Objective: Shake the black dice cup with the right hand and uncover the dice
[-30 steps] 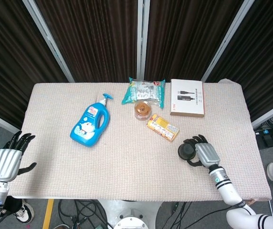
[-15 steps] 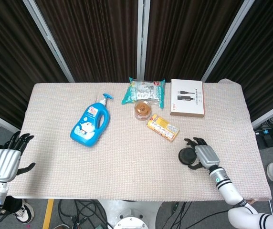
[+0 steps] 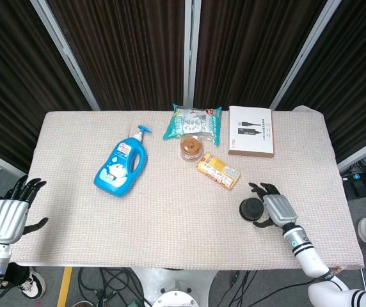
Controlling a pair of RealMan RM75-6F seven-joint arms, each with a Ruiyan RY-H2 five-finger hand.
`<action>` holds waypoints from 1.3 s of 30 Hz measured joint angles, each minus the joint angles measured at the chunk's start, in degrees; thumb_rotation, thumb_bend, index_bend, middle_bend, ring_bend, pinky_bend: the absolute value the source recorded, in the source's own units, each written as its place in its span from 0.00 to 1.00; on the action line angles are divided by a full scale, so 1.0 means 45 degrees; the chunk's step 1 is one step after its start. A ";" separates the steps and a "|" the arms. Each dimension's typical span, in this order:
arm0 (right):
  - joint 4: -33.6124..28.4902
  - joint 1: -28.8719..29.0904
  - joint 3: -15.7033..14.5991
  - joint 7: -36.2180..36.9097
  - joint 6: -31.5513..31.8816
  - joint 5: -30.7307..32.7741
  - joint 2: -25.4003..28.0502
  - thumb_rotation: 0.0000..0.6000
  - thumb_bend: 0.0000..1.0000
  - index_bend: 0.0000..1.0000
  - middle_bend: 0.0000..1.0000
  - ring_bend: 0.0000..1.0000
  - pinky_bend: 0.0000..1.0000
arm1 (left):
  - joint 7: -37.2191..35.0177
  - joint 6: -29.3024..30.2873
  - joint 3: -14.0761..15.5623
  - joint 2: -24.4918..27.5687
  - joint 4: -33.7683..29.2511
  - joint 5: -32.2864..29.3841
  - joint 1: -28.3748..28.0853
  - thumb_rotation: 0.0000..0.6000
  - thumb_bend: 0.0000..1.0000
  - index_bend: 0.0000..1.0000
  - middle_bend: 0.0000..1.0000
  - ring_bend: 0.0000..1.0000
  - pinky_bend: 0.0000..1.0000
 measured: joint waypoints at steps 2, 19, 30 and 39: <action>0.0008 -0.0016 0.0026 -0.0044 0.0050 0.0021 -0.0050 1.00 0.01 0.12 0.26 0.00 0.00 | -0.0016 0.0004 -0.0002 0.0005 0.0013 -0.0002 0.0003 1.00 0.13 0.17 0.14 0.06 0.30; -0.0728 -0.0381 0.0407 0.0340 0.1400 -0.0539 0.0092 1.00 0.09 0.35 0.43 0.02 0.00 | 0.0001 -0.0011 -0.0002 0.0015 -0.0042 0.0034 -0.0015 1.00 0.13 0.17 0.14 0.06 0.30; -0.1046 -0.1027 0.0834 0.0854 0.2633 -0.0475 0.1225 1.00 0.10 0.35 0.43 0.03 0.00 | 0.0098 0.0007 -0.0020 0.0049 -0.0142 0.0064 -0.0032 1.00 0.13 0.17 0.14 0.06 0.30; 0.0621 -0.1277 0.0736 0.1400 0.1921 0.0179 0.1096 1.00 0.08 0.32 0.38 0.02 0.00 | 0.0338 -0.0041 -0.0021 0.0035 -0.0272 0.0081 -0.0075 1.00 0.13 0.17 0.14 0.06 0.30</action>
